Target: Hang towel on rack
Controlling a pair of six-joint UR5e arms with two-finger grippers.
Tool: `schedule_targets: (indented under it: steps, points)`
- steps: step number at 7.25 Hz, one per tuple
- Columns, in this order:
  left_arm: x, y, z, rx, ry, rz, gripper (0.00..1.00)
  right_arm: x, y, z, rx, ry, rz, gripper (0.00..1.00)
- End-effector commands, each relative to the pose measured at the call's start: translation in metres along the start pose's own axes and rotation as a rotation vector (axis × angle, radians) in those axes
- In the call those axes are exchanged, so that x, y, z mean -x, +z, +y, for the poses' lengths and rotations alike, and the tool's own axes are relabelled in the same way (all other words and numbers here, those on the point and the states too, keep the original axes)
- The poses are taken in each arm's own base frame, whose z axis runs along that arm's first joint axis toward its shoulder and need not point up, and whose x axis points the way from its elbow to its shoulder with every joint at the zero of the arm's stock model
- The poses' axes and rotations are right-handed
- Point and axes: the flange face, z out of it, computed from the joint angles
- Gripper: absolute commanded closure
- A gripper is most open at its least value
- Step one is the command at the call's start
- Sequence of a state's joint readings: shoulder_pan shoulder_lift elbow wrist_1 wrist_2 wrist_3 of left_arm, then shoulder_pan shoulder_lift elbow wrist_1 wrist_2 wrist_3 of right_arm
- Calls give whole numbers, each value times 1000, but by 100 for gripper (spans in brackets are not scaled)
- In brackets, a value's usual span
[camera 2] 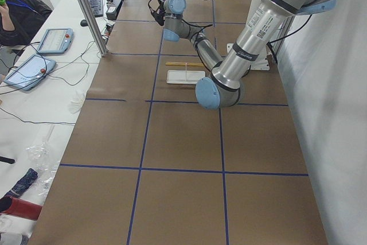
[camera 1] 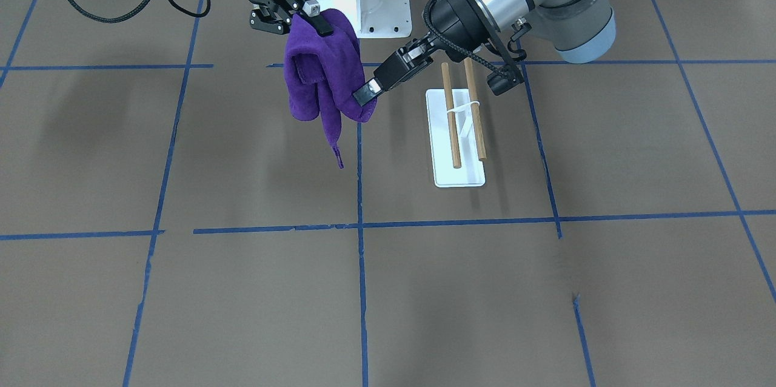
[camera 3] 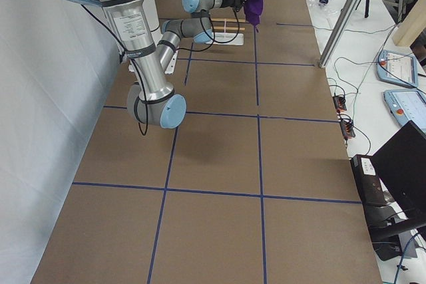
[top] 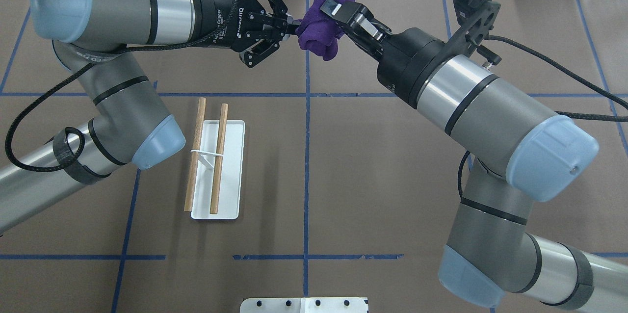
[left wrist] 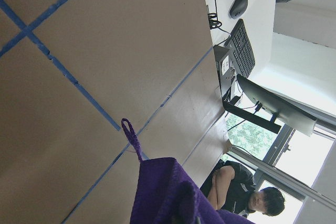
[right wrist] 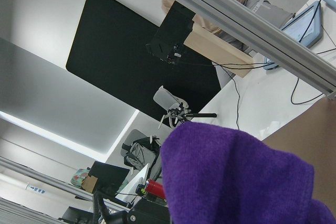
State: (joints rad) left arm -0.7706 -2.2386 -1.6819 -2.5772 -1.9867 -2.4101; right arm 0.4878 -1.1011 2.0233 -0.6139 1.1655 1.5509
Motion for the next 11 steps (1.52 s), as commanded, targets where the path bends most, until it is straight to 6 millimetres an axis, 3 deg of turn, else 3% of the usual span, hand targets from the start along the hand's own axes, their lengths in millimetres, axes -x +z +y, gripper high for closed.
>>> schedule_targets:
  steps: [1,2,3,7,9,11]
  points:
    - [-2,-2,-1,-1,-30,3,100,4,-3,-1,0,6,-10,100]
    - [-2,-3,-1,-2,-39,4,100,11,-9,-2,1,21,-23,4]
    - [-3,-3,-2,-3,-39,5,100,9,-10,-2,1,20,-21,0]
    - [-2,-3,-3,-6,-41,2,100,10,-10,-2,3,21,-22,0]
    - [-2,-5,-2,-1,-39,0,100,9,-21,-6,12,9,-18,0]
    - [0,-43,20,26,-34,22,100,7,-31,-9,40,3,-14,0]
